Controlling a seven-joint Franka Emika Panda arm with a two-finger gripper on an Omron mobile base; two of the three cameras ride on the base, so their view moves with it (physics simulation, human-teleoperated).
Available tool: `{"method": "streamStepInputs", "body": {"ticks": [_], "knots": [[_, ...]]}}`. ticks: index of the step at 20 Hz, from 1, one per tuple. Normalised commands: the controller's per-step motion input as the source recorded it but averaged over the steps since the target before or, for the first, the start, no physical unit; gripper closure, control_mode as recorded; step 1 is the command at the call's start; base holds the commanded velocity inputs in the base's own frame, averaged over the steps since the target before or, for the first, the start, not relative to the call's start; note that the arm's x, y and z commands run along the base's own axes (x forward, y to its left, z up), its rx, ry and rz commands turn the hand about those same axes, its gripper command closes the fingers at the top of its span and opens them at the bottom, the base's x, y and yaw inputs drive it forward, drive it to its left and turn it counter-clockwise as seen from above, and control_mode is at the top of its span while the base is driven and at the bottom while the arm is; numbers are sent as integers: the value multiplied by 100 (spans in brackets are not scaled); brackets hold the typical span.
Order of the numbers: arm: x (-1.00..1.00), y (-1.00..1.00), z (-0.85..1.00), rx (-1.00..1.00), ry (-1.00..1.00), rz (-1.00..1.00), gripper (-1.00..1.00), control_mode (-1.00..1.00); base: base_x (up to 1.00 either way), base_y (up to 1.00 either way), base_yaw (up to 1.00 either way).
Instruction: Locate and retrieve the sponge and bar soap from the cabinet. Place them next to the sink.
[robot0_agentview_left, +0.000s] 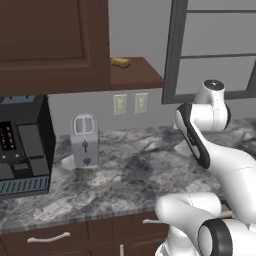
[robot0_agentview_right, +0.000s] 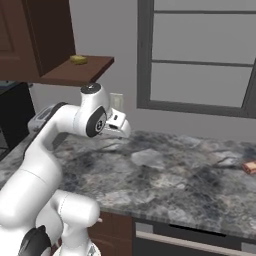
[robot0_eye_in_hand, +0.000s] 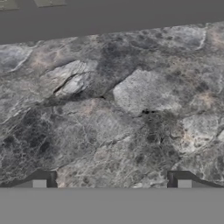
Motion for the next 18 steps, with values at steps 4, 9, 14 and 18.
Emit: {"method": "streamStepInputs", "body": {"ticks": [4,9,14,18], "knots": [[0,0,0,0,0,0,-100,100,-5,4,19],[0,0,0,0,0,0,-100,100,0,14,16],[0,0,0,0,0,0,-100,100,0,9,0],[0,0,0,0,0,0,-100,100,50,7,0]]}}
